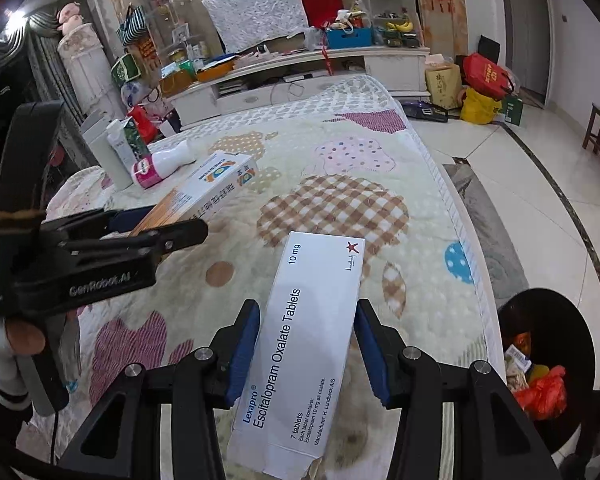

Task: Collect trash
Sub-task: 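Carry both medicine boxes over the bin and open both tools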

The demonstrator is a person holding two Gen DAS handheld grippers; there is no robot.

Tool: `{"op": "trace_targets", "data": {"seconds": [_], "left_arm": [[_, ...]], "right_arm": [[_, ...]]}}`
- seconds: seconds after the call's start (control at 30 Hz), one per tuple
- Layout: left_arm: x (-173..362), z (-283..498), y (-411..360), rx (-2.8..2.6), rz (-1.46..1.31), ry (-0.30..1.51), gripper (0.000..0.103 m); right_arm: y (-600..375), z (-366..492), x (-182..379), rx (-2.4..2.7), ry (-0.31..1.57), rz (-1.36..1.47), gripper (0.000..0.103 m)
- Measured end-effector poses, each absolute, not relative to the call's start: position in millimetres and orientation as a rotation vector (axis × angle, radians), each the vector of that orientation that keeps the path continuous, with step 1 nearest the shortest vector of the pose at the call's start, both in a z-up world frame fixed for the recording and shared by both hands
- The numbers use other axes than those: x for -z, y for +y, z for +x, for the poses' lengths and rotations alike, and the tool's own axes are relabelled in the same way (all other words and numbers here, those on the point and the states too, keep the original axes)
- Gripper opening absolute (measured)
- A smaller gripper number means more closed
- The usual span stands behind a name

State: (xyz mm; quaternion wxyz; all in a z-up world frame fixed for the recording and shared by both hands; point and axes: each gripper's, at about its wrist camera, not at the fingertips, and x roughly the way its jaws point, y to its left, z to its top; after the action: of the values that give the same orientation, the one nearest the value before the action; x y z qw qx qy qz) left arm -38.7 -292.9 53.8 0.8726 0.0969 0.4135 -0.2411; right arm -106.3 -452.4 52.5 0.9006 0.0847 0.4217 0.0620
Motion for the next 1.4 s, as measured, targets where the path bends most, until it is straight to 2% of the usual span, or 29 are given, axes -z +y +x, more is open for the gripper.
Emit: {"op": "trace_targets", "data": {"seconds": [0.57,1.4], "left_arm": [[-62.3,-97.4,-315.0,0.536,0.227,0.795,0.057],[-65.1,-134.1,-383.5,0.655,0.273,0.781,0.057]], "right_arm": [[-480.9,-160.5,-69.8,-0.083,0.811,0.248,0.047],[-542.9,-201.0,-68.3,0.027,0.791,0.312,0.047]]}}
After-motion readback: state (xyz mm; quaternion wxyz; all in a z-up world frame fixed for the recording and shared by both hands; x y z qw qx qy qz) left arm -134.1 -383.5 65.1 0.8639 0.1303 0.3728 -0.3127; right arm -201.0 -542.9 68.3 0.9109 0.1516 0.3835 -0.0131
